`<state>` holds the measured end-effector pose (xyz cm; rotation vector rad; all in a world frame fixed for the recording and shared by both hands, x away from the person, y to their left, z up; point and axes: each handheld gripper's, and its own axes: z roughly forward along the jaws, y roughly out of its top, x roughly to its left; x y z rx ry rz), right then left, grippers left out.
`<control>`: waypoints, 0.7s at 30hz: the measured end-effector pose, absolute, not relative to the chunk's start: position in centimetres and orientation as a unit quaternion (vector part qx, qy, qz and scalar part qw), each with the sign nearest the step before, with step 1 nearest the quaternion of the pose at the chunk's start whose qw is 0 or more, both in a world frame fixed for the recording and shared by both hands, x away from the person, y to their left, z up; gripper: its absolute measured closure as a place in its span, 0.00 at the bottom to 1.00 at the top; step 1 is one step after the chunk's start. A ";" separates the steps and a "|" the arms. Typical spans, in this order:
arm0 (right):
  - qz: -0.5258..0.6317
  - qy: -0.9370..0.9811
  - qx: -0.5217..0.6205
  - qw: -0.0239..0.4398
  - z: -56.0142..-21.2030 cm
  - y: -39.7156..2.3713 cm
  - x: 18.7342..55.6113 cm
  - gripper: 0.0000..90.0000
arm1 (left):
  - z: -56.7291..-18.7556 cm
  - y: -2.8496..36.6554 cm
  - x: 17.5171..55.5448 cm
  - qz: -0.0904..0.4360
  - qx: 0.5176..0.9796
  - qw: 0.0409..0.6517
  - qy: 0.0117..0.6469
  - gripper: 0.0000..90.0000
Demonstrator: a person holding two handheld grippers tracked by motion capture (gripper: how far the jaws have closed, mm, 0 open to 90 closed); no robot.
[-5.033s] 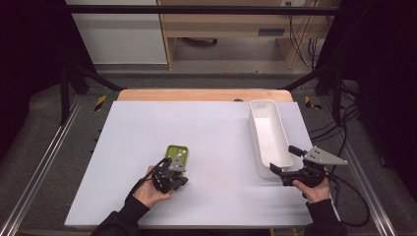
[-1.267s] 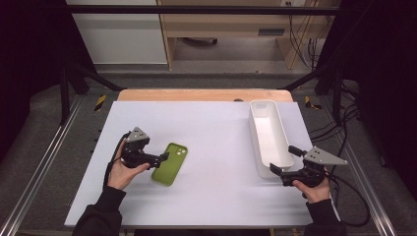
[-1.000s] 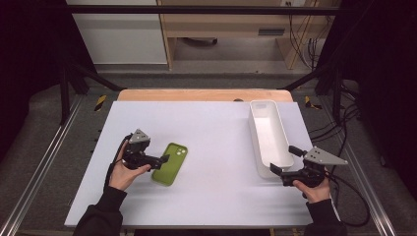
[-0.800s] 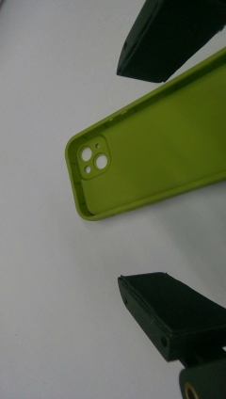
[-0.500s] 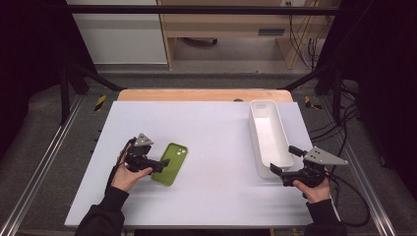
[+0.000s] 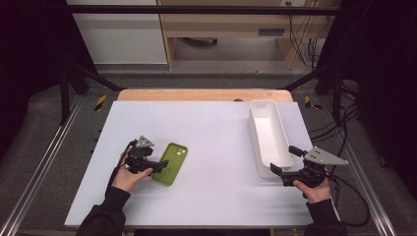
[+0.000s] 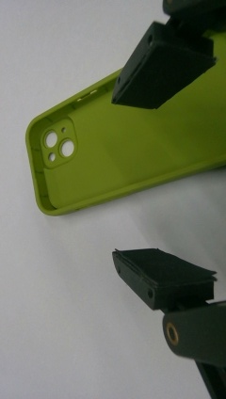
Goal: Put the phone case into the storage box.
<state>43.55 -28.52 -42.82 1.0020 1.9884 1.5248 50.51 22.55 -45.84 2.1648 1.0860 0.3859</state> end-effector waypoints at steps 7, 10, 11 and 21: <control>0.551 0.719 0.362 0.220 -42.8 -28.5 43.5 0.01 | -46.0 22.5 50.5 0.142 0.832 0.333 0.421 0.34; 0.551 0.719 0.361 0.220 -42.8 -28.5 43.6 0.01 | -46.1 22.4 50.5 0.137 0.834 0.330 0.421 0.38; 0.551 0.719 0.361 0.220 -42.8 -28.5 43.6 0.01 | -46.1 22.4 50.5 0.139 0.834 0.328 0.421 0.40; 0.551 0.719 0.362 0.219 -42.8 -28.5 43.6 0.01 | -46.1 22.2 50.3 0.134 0.836 0.321 0.424 0.61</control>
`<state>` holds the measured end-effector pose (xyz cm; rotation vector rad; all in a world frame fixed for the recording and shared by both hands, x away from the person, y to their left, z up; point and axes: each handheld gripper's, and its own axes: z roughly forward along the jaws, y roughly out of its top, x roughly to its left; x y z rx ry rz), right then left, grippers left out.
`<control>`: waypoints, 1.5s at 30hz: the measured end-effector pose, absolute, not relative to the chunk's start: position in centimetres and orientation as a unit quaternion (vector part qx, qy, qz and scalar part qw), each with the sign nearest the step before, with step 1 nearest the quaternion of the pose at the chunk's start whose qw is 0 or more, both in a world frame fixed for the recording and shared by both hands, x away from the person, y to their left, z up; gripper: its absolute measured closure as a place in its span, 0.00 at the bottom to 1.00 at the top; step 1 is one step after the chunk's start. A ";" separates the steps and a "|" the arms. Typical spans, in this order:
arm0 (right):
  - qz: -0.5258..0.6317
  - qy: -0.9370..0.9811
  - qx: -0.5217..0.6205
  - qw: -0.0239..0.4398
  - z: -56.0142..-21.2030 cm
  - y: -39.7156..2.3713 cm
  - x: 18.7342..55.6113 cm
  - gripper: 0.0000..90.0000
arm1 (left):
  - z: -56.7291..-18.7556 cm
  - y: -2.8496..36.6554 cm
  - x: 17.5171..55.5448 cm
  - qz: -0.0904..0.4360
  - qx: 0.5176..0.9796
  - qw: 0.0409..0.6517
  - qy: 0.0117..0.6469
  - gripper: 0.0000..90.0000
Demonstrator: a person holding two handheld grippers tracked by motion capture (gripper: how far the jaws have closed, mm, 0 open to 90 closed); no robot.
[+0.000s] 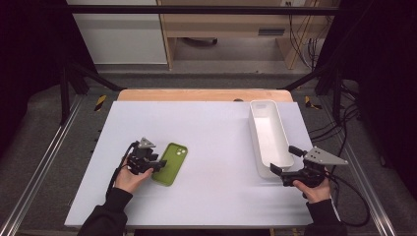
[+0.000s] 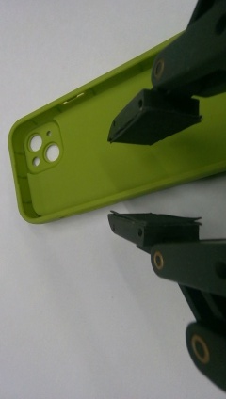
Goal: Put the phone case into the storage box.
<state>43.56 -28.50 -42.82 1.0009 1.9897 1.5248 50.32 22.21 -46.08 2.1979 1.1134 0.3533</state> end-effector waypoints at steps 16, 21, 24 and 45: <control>0.551 0.719 0.362 0.220 -42.8 -28.5 43.5 0.01 | -46.2 21.8 50.0 0.140 0.840 0.303 0.429 0.81; 0.551 0.720 0.361 0.219 -42.8 -28.5 43.6 0.01 | -46.2 21.8 50.0 0.142 0.840 0.296 0.431 0.85; 0.551 0.720 0.361 0.219 -42.8 -28.5 43.6 0.01 | -46.2 21.8 50.0 0.144 0.840 0.293 0.433 0.86; 0.552 0.720 0.360 0.218 -42.8 -28.5 43.6 0.01 | -46.2 21.7 49.9 0.155 0.838 0.287 0.437 0.94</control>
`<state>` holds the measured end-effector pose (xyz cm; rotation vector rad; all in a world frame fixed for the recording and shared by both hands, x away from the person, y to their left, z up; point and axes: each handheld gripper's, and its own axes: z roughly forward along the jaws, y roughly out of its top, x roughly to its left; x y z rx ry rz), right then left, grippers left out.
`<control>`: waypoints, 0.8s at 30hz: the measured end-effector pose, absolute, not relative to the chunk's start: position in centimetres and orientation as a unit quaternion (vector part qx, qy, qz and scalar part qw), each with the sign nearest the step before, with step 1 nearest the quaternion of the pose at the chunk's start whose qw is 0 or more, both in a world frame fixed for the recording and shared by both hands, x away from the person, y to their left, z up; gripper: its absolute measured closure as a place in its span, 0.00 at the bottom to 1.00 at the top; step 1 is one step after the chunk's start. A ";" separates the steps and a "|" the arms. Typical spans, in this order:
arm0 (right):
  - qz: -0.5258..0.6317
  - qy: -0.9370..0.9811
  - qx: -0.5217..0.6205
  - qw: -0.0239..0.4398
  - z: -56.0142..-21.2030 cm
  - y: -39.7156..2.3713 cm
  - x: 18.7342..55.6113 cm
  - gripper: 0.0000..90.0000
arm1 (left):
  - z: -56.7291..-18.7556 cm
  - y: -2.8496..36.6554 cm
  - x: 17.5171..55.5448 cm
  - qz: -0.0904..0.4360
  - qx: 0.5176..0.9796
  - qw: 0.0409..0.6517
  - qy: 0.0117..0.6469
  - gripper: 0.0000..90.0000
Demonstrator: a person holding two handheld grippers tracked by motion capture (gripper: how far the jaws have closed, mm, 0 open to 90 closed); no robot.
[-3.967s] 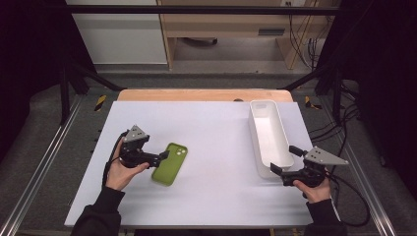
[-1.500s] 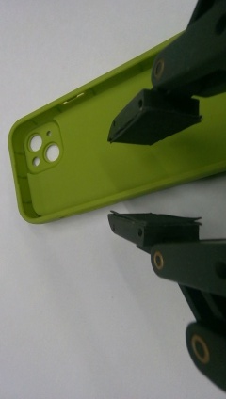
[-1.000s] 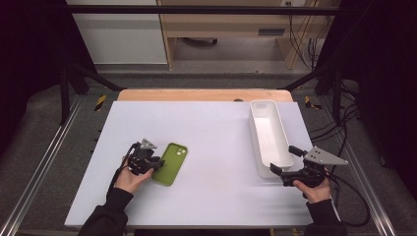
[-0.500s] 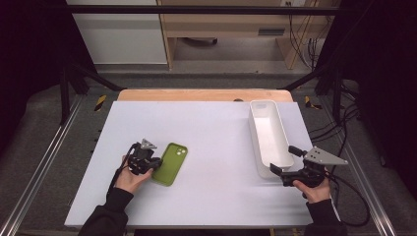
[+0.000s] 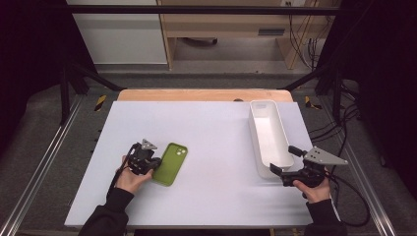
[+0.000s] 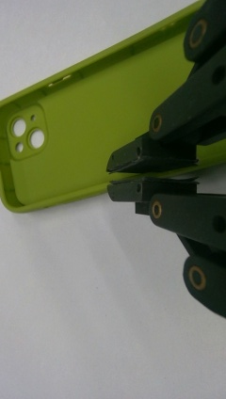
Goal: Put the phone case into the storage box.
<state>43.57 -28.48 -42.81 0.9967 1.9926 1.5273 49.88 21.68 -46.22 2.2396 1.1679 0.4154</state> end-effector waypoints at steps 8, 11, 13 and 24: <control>0.551 0.720 0.361 0.218 -42.8 -28.5 43.6 0.01 | -46.2 21.5 49.8 0.164 0.836 0.284 0.439 0.98; 0.552 0.720 0.361 0.219 -42.8 -28.5 43.6 0.01 | -46.3 21.6 49.8 0.164 0.836 0.285 0.439 0.98; 0.552 0.719 0.361 0.218 -42.8 -28.5 43.6 0.01 | -46.3 21.6 49.8 0.164 0.836 0.286 0.439 0.98; 0.553 0.719 0.360 0.217 -42.8 -28.5 43.6 0.01 | -45.6 21.7 49.4 0.171 0.833 0.302 0.432 0.98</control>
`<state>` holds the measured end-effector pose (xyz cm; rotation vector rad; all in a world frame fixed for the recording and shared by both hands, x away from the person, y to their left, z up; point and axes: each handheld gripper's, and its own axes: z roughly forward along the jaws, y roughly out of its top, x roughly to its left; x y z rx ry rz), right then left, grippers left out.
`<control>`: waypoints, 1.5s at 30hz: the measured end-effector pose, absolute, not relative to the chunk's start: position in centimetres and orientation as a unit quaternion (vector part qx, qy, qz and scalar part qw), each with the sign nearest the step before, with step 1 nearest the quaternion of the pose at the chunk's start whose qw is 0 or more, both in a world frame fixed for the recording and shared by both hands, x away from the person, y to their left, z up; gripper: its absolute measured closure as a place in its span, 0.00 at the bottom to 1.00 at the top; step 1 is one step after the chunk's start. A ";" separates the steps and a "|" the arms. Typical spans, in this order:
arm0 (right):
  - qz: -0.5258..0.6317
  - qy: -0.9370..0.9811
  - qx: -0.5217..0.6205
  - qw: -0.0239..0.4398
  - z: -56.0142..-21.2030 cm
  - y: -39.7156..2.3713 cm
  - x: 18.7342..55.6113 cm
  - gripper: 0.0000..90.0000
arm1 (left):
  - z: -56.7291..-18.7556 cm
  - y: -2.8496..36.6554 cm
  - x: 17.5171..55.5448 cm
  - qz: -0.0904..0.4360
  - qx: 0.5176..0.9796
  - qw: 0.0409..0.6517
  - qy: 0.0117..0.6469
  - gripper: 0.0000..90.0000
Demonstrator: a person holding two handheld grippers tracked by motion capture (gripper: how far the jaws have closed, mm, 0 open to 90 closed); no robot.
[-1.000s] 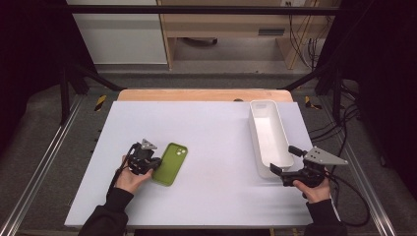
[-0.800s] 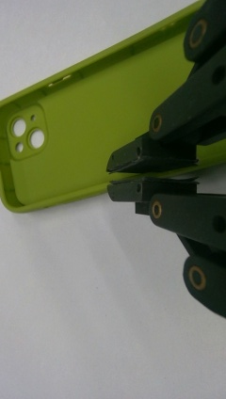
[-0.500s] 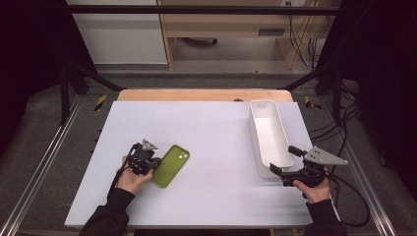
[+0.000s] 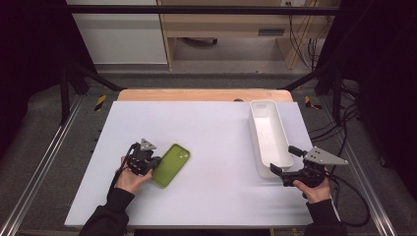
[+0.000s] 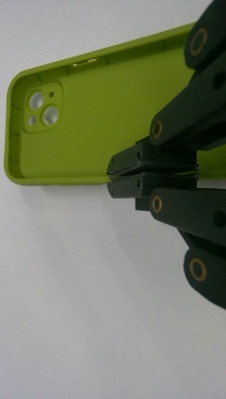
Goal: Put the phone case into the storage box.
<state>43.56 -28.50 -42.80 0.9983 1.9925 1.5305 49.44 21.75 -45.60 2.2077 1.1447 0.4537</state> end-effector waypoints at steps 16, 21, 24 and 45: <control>0.553 0.719 0.361 0.216 -42.8 -28.5 43.6 0.01 | -44.0 21.8 48.7 0.178 0.827 0.332 0.418 0.98; 0.553 0.719 0.361 0.217 -42.8 -28.5 43.5 0.01 | -43.3 21.6 48.3 0.185 0.825 0.342 0.409 0.98; 0.554 0.719 0.360 0.217 -42.8 -28.6 43.5 0.01 | -42.9 21.5 48.0 0.190 0.824 0.351 0.403 0.98; 0.553 0.720 0.360 0.215 -42.8 -28.5 43.6 0.01 | -40.8 20.2 46.4 0.204 0.826 0.376 0.367 0.98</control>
